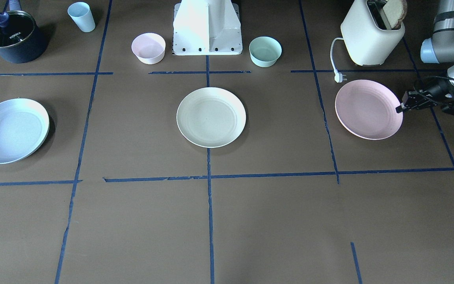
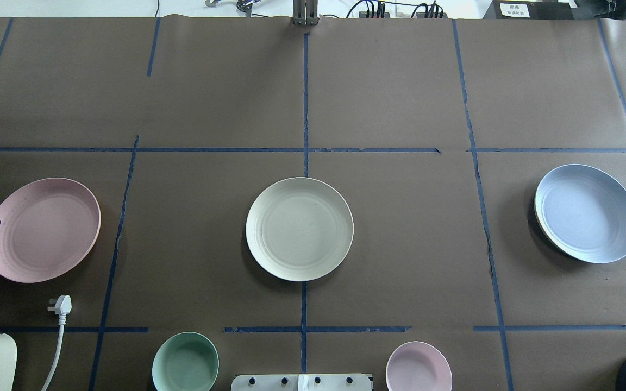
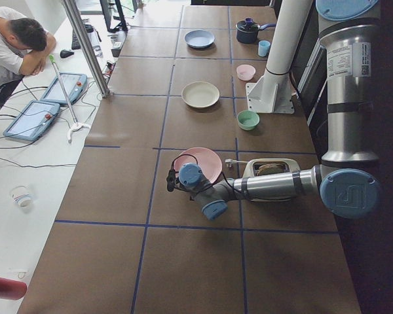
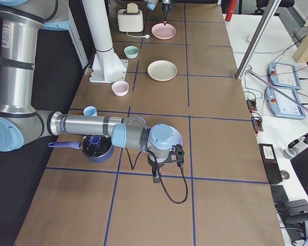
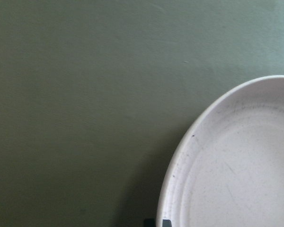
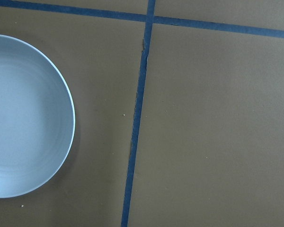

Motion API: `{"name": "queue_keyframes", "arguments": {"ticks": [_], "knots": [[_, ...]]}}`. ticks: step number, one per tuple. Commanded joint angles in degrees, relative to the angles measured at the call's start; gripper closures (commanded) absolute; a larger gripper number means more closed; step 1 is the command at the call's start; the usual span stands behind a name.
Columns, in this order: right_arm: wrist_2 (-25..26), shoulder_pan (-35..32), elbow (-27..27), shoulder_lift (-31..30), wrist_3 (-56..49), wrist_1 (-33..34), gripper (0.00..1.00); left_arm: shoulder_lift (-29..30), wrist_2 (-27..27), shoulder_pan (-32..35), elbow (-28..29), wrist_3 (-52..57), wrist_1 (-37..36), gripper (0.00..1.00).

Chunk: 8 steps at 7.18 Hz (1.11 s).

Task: Stack three plates with pink and blue
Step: 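Lower the left gripper to the pink plate rim and grasp it, then lift the pink plate with the left gripper and carry it over the cream plate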

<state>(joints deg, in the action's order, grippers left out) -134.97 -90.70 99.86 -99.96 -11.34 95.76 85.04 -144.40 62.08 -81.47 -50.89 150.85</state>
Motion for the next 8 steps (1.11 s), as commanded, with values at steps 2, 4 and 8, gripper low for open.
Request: {"name": "queue_keyframes", "arguments": {"ticks": [2,4,8], "knots": [[-0.03,0.00,0.07,0.12,0.00,-0.05,0.00,12.38,-0.62,-1.60,-3.25,-18.40,-0.21,1.00],[-0.03,0.00,0.16,0.12,0.00,-0.05,0.00,17.34,8.38,-11.32,-7.27,-28.19,-2.47,1.00],[-0.12,0.00,0.16,0.12,0.00,0.04,0.00,28.14,30.19,-30.39,-18.29,-31.45,-28.83,1.00]]}}
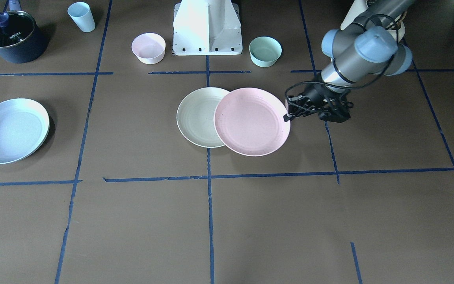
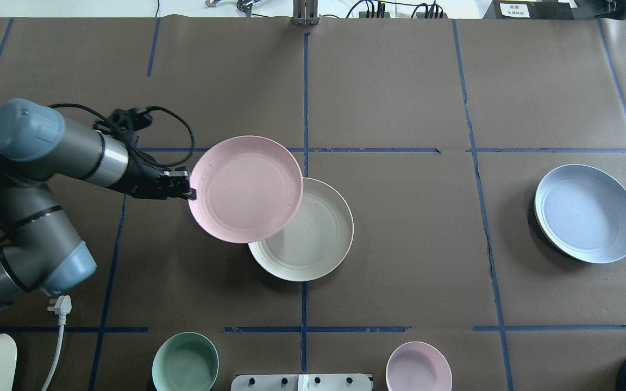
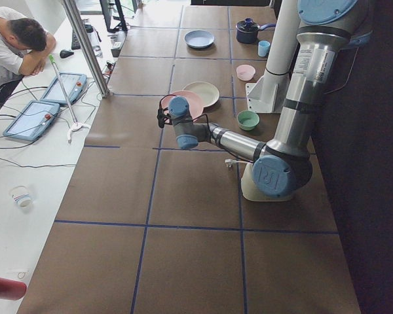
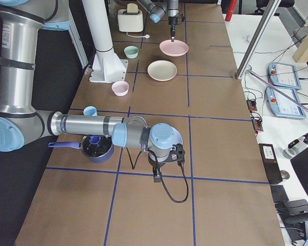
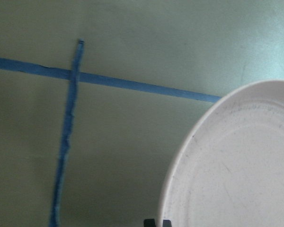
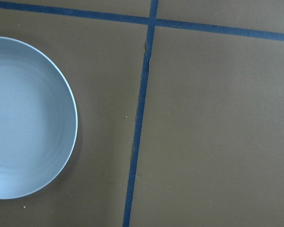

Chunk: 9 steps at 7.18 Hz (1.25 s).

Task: Stack three plates with pink and blue
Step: 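Lift the pink plate with the left gripper and carry it over the cream plate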

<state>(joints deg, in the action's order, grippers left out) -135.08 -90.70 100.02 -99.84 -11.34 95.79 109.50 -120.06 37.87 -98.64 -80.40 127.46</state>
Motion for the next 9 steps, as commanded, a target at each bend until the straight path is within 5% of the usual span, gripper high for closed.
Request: {"name": "queue_keyframes", "arguments": {"ticks": [1,4,5,6,7,9], "knots": [[-0.01,0.00,0.00,0.00,0.00,0.01,0.00,4.92,7.98,-8.58,0.10,-2.04,-5.55,1.00],[-0.19,0.00,0.00,0.00,0.00,0.01,0.00,8.69,8.00,-8.87,2.57,-2.13,-9.56,1.00],[-0.19,0.00,0.09,0.00,0.00,-0.07,0.00,8.97,8.00,-8.87,2.57,-2.13,-10.38,0.91],[-0.19,0.00,0.09,0.00,0.00,-0.07,0.00,8.45,8.00,-8.78,2.57,-1.44,-10.38,0.16],[-0.19,0.00,0.09,0.00,0.00,-0.07,0.00,8.19,8.00,-8.61,1.96,-1.43,-10.47,0.00],[-0.10,0.00,0.35,0.00,-0.18,-0.16,0.00,4.17,5.04,-6.86,-1.79,2.41,-10.73,0.00]]}}
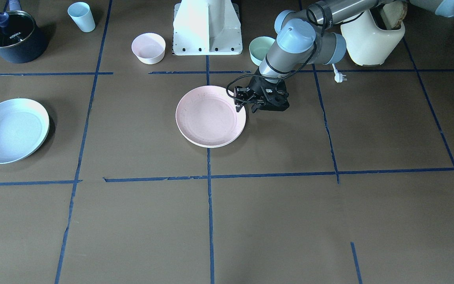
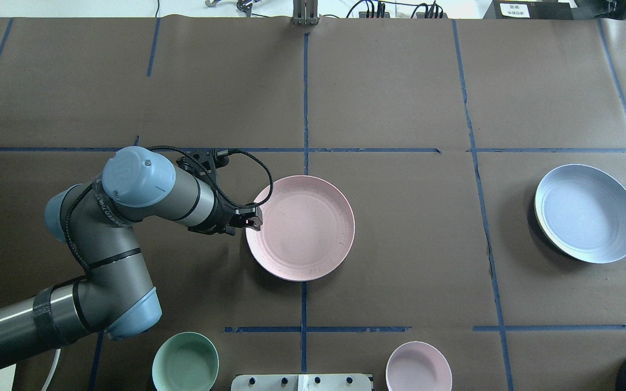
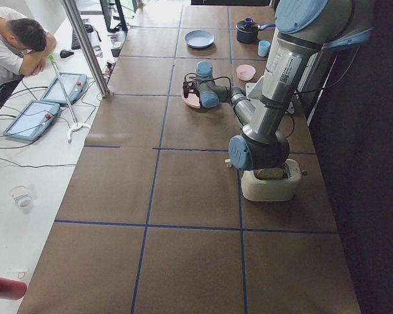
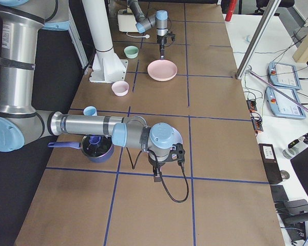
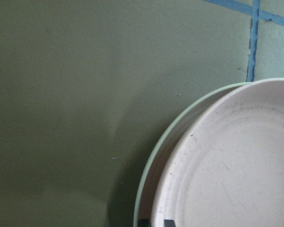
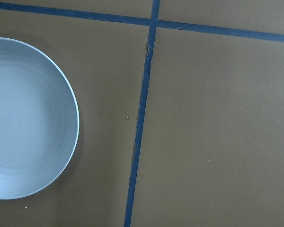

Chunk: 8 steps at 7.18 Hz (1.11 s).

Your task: Stack three plates with pink and blue

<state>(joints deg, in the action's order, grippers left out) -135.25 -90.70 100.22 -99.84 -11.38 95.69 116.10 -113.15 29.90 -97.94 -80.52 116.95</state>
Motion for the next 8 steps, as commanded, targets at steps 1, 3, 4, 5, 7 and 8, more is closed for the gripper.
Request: {"name": "queue_keyframes", "arguments": {"ticks": [1,3,4,5,7,8], "knots": [[0.07,0.00,0.24,0.09,-0.66,-0.76,0.00,-4.80,-6.42,5.91,-5.39,8.39,-2.58,0.00],[-0.28,0.00,0.06,0.00,0.22,-4.11,0.00,-13.57,-11.20,14.45,-11.88,27.59,-11.78,0.00],[-0.28,0.00,0.06,0.00,0.22,-4.11,0.00,-17.97,-13.04,19.97,-15.66,39.01,-18.88,0.00],[-0.28,0.00,0.06,0.00,0.22,-4.20,0.00,-23.06,-14.28,25.68,-19.44,52.18,-25.48,0.00],[-0.28,0.00,0.06,0.09,0.22,-4.29,0.00,-32.56,-15.16,41.47,-20.01,76.72,-31.14,0.00],[-0.28,0.00,0.06,0.09,0.22,-4.29,0.00,-35.04,-18.39,48.61,-19.92,85.10,-36.30,0.00]]}}
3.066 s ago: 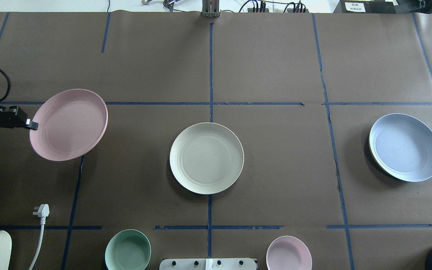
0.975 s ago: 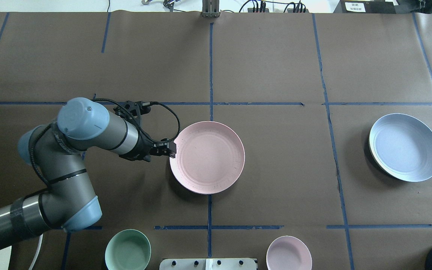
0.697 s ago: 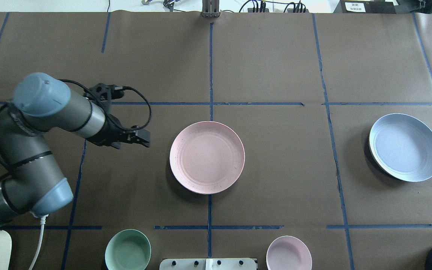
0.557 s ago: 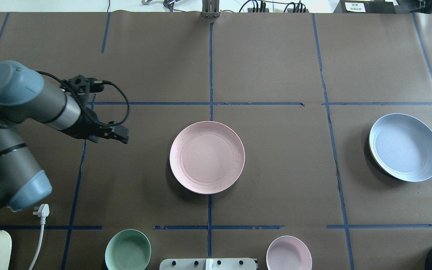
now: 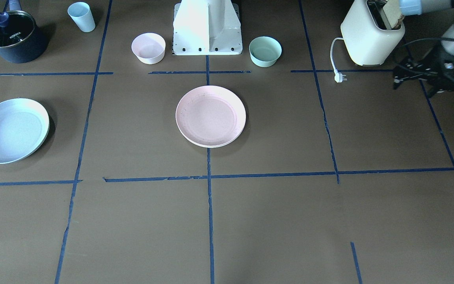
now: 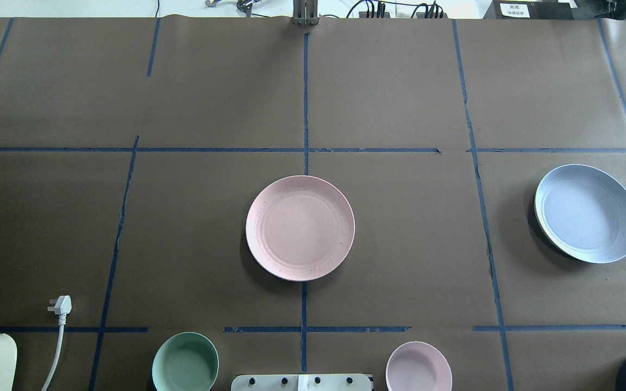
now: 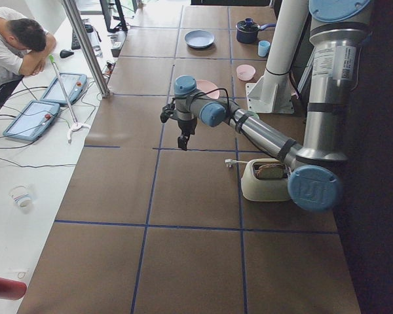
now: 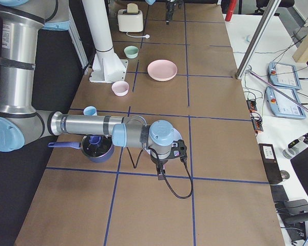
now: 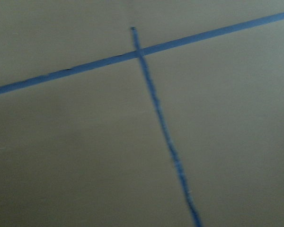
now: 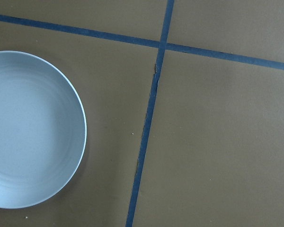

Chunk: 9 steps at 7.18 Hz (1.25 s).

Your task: Stack three plates with pink and blue

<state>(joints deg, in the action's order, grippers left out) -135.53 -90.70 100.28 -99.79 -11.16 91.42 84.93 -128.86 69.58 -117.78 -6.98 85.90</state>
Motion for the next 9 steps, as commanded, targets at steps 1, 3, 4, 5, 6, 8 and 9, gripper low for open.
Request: {"name": "queue_keyframes", "arguments": {"ticks": [1,3,4,5,6,8,9], "knots": [[-0.35,0.00,0.09,0.03,0.35,0.07,0.00,-6.42,-3.76,15.87,0.35,20.08,-9.13,0.00],[-2.71,0.09,0.09,-0.05,4.37,-0.19,0.00,-11.61,-8.13,26.09,6.47,29.18,-9.17,0.00],[-4.99,2.44,0.09,-0.58,8.92,-0.80,0.00,-12.33,-11.39,27.09,7.64,28.69,-8.38,0.00],[-5.01,6.03,-0.26,-1.45,16.53,-6.90,0.00,-12.08,-11.51,27.10,8.96,28.69,-8.20,0.00],[-4.75,9.81,-1.65,-3.29,26.62,-18.01,0.00,-12.25,-11.59,27.10,9.75,28.69,-6.20,0.00],[-1.18,17.80,-11.72,-3.05,45.60,-43.57,0.00,-12.25,-11.59,27.10,9.76,28.69,-6.00,0.00],[0.25,20.19,-15.43,-1.56,52.23,-51.36,0.01,-12.25,-11.59,27.10,9.76,28.69,-6.00,0.00]]}}
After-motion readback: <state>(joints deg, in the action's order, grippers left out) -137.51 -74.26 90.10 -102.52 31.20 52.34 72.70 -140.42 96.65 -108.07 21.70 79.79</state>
